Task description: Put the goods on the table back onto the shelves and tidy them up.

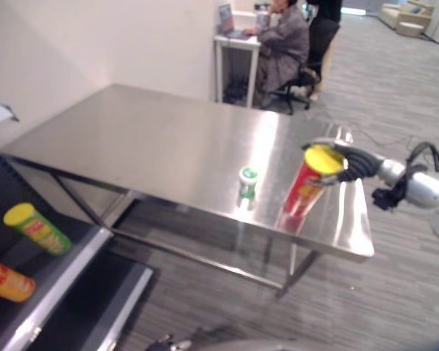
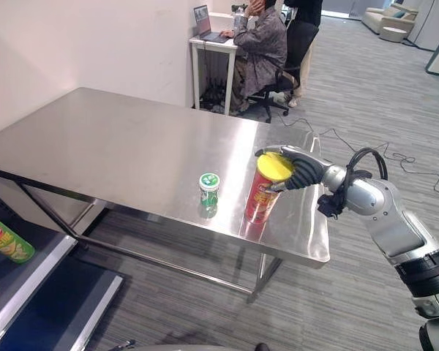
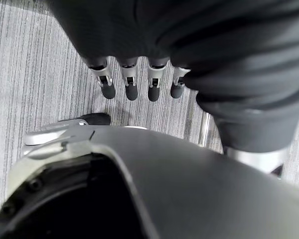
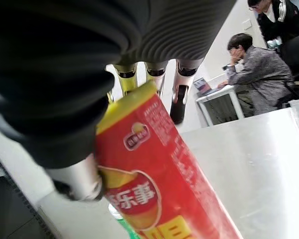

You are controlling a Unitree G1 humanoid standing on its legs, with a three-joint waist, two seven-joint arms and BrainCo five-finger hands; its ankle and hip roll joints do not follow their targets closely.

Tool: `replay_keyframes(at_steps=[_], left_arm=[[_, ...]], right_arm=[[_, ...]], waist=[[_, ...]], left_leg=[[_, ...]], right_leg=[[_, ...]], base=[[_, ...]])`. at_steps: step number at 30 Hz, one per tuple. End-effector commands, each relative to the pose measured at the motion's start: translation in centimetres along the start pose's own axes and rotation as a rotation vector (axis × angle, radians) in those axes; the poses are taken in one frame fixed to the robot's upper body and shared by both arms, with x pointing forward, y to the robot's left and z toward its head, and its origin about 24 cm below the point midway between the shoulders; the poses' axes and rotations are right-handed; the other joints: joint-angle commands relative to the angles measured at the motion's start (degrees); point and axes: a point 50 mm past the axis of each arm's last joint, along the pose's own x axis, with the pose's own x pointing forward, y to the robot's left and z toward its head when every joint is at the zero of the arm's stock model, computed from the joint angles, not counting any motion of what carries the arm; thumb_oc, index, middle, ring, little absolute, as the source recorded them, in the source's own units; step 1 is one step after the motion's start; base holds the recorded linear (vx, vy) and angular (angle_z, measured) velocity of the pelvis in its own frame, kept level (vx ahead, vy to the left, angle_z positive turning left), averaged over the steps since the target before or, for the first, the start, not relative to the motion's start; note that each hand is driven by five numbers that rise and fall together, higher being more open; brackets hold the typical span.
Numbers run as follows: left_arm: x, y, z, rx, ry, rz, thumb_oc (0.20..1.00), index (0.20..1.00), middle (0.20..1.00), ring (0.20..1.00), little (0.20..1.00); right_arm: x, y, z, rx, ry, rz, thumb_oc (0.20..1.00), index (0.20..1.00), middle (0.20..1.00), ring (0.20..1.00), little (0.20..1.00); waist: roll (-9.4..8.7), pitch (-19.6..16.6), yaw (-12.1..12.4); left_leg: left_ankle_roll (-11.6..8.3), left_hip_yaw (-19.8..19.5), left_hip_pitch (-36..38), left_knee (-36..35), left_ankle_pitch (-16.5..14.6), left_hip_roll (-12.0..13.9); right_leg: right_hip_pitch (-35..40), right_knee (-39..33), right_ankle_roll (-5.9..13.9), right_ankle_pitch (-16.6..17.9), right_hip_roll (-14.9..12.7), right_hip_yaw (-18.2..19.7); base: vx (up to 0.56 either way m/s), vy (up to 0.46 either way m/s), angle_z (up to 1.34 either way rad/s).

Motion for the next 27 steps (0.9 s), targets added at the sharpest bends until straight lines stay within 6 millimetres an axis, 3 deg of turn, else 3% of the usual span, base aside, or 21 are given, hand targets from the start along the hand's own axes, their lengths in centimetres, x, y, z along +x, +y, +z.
replay_keyframes(at_steps=[1, 8, 14, 17, 18, 19, 21, 23, 24, 25, 27], left_arm=[[0.6, -0.5, 2.0, 0.037, -0.059, -0.033, 1.0, 1.0, 1.0, 1.0, 1.0], [0.6, -0.4, 2.2, 0.023, -0.064, -0.025, 1.0, 1.0, 1.0, 1.0, 1.0], [0.6, -0.4, 2.2, -0.001, -0.073, -0.016, 1.0, 1.0, 1.0, 1.0, 1.0], [0.6, -0.5, 2.1, -0.015, -0.072, -0.006, 1.0, 1.0, 1.0, 1.0, 1.0], [0.6, -0.5, 2.2, -0.013, -0.072, -0.006, 1.0, 1.0, 1.0, 1.0, 1.0], [0.7, -0.3, 2.3, -0.016, -0.074, 0.011, 1.0, 1.0, 1.0, 1.0, 1.0], [0.7, -0.2, 2.5, -0.015, -0.078, 0.019, 1.0, 1.0, 1.0, 1.0, 1.0], [0.8, -0.1, 3.1, -0.017, -0.089, 0.04, 1.0, 1.0, 1.0, 1.0, 1.0], [0.8, -0.1, 3.1, -0.016, -0.089, 0.04, 1.0, 1.0, 1.0, 1.0, 1.0], [0.9, 0.0, 3.3, -0.016, -0.088, 0.053, 1.0, 1.0, 1.0, 1.0, 1.0], [0.9, 0.1, 3.5, -0.014, -0.089, 0.062, 1.0, 1.0, 1.0, 1.0, 1.0]], right_arm=[[0.5, 3.6, -0.7, -0.006, 0.031, 0.248, 0.2, 0.2, 0.2, 0.2, 0.2], [0.7, 5.1, -1.4, 0.035, 0.053, 0.277, 0.2, 0.2, 0.2, 0.2, 0.2], [0.2, 5.0, -2.2, 0.032, 0.093, 0.23, 0.2, 0.2, 0.2, 0.2, 0.2], [-1.0, 2.3, -3.2, 0.016, 0.147, -0.02, 0.2, 0.2, 0.2, 0.2, 0.2], [-1.0, 2.3, -3.3, 0.017, 0.148, -0.022, 0.2, 0.2, 0.2, 0.2, 0.2], [-1.6, 0.6, -3.6, -0.014, 0.174, -0.173, 0.2, 0.2, 0.2, 0.2, 0.2], [-2.1, -0.1, -3.8, -0.043, 0.194, -0.24, 0.2, 0.2, 0.2, 0.2, 0.2], [-3.1, -2.7, -3.6, -0.187, 0.237, -0.435, 0.2, 0.2, 0.2, 0.2, 0.2], [-3.1, -2.6, -3.6, -0.188, 0.238, -0.436, 0.2, 0.2, 0.2, 0.2, 0.2], [-3.5, -4.3, -2.8, -0.253, 0.229, -0.556, 0.2, 0.2, 0.2, 0.2, 0.2], [-3.9, -5.2, -2.3, -0.252, 0.22, -0.664, 0.2, 0.2, 0.2, 0.2, 0.2]], waist=[[0.45, 1.1, 2.2], [0.2, 1.1, 2.6], [0.25, 1.2, 2.6], [0.63, 0.9, 2.1], [0.59, 0.9, 2.2], [0.68, 0.9, 1.9], [0.67, 1.0, 1.9], [0.67, 0.8, 1.4], [0.65, 0.9, 1.5], [0.79, 0.8, 1.3], [0.52, 0.7, 1.3]], left_leg=[[-0.02, -3.2, -1.9, 0.4, -4.5, 0.5], [0.15, -3.5, -2.0, 0.4, -4.4, 0.2], [0.26, -3.8, -1.9, 0.4, -4.6, 0.0], [0.41, -3.7, -1.7, 0.4, -4.9, 0.0], [0.4, -3.7, -1.7, 0.4, -4.9, 0.0], [0.5, -3.7, -1.6, 0.4, -5.0, 0.1], [0.53, -3.7, -1.6, 0.4, -5.1, 0.1], [0.72, -3.5, -1.3, 0.4, -5.4, 0.3], [0.72, -3.5, -1.2, 0.4, -5.4, 0.3], [0.72, -3.4, -0.7, 0.4, -5.8, 0.6], [0.85, -3.4, -0.8, 0.4, -5.7, 0.4]], right_leg=[[1.3, 2.2, 2.9, 2.7, -6.0, -0.9], [1.3, 2.4, 2.9, 2.9, -6.2, -0.9], [1.5, 2.4, 2.9, 2.9, -6.5, -1.1], [1.7, 2.3, 2.9, 2.7, -6.3, -1.1], [1.7, 2.3, 2.9, 2.7, -6.3, -1.1], [1.8, 2.3, 2.9, 2.6, -6.2, -1.1], [1.9, 2.2, 2.9, 2.5, -6.1, -1.0], [2.0, 2.1, 2.9, 2.2, -5.8, -0.8], [2.0, 2.1, 2.9, 2.1, -5.8, -0.8], [2.3, 2.1, 2.9, 1.6, -5.3, -0.6], [2.2, 1.9, 2.9, 1.7, -5.4, -0.4]], base=[[0.0, 0.0, 0.0], [0.0, 0.0, 0.0], [0.0, 0.0, 0.02], [0.0, 0.0, 0.01], [0.01, -0.003, 0.04], [0.0, 0.0, 0.0], [0.0, 0.0, 0.0], [0.0, 0.0, 0.0], [0.0, 0.0, 0.0], [0.0, 0.0, 0.0], [0.0, 0.0, 0.0]])
